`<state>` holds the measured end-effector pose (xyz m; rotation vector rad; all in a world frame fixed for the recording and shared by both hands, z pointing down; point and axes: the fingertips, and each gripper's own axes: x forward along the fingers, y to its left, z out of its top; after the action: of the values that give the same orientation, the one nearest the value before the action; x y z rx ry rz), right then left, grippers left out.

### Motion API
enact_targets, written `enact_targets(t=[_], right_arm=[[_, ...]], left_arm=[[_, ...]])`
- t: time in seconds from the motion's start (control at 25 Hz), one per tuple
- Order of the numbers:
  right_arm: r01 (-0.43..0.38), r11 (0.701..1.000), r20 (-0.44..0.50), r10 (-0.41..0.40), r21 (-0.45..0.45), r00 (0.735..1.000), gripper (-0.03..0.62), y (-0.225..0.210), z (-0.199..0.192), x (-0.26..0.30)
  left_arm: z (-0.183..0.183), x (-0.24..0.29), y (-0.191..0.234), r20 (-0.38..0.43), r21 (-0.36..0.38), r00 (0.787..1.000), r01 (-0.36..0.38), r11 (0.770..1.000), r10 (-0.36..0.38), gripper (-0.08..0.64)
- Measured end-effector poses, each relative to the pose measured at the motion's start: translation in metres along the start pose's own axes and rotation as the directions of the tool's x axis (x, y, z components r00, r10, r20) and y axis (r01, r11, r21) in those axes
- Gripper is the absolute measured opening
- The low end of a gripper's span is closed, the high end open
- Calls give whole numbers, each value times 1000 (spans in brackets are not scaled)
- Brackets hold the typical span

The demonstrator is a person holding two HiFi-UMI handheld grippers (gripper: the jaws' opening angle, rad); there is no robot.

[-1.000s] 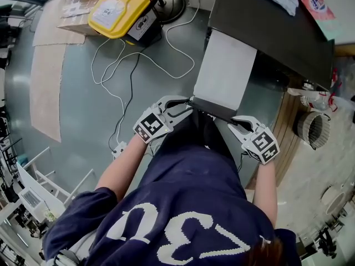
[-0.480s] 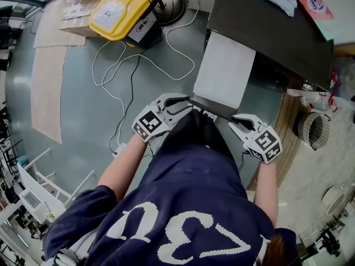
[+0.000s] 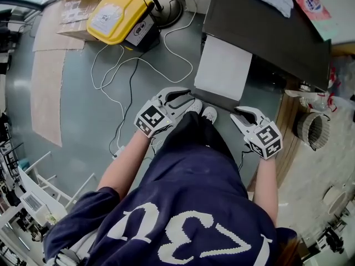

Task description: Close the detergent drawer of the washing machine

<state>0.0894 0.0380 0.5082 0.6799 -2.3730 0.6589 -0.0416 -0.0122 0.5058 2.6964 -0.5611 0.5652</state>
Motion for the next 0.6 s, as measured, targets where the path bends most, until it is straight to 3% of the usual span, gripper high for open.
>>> enact_targets(t=[0.6], right_arm=[[64, 998, 19, -64, 17, 998, 101, -42, 17, 15]], left_arm=[[17, 27, 39, -17, 7, 999, -45, 999, 45, 141]])
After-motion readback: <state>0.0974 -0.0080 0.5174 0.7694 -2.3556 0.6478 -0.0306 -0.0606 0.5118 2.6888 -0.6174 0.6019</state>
